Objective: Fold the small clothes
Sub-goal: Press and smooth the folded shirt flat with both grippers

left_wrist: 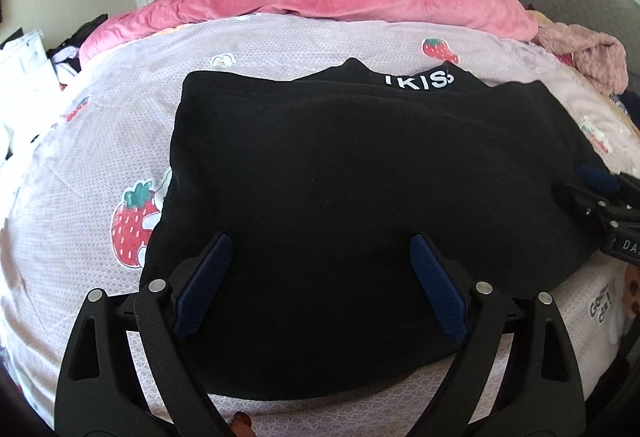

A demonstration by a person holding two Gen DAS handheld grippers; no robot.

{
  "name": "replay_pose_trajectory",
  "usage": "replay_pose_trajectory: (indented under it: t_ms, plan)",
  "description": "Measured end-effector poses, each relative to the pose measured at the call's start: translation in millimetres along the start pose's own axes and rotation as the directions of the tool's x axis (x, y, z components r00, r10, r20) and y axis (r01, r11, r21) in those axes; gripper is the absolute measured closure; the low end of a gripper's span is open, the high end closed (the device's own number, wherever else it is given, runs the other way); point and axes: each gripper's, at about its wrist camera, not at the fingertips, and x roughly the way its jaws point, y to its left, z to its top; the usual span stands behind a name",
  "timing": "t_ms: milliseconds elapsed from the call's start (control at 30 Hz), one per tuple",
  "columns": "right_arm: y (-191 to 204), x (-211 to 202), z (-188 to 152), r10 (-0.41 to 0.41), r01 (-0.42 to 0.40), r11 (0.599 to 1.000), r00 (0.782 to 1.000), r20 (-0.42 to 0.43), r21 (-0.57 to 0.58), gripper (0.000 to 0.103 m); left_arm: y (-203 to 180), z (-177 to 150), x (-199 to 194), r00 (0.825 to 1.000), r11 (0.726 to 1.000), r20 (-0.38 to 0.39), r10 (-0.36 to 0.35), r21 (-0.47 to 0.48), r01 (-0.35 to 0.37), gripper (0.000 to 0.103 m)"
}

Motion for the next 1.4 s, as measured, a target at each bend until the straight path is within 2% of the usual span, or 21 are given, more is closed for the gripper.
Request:
replay_pose_trajectory:
  t_ms: [467,733,900,967,1400]
  plan:
    - [3.6,-1.5,-1.9,-0.035,0.035,0.999,0.999,-0.002,-0.004,0.03,-1.3,-8.4,-8.1,1.0,1.0,0.007,-0.005,-0.022,0.006,0.02]
    - [3.1,-13.1,-5.4,-0.021,0.021,1.0,1.0,0.022,0.016,0.027,0.3,-12.2,-14.1,1.0,0.999,0.008,-0.02,-0.046,0.021,0.02]
    - [5.0,-19.8,-8.4,-0.014,0.013,1.0,0.999,0.031,0.022,0.022,0.8,-14.6,-18.4,1.0,0.998,0.006,-0.03,-0.061,0.03,0.019]
    - [5.0,-22.0,-10.1,-0.008,0.007,1.0,0.999,0.032,0.025,0.017,0.2,-15.8,-20.5,0.999,0.997,0.004,-0.032,-0.064,0.032,0.019]
    - [6.5,-43.3,-20.4,0.015,-0.019,0.998,0.997,0.071,0.056,0.015,2.4,-24.5,-44.3,0.997,0.992,0.008,-0.072,-0.099,0.072,0.016]
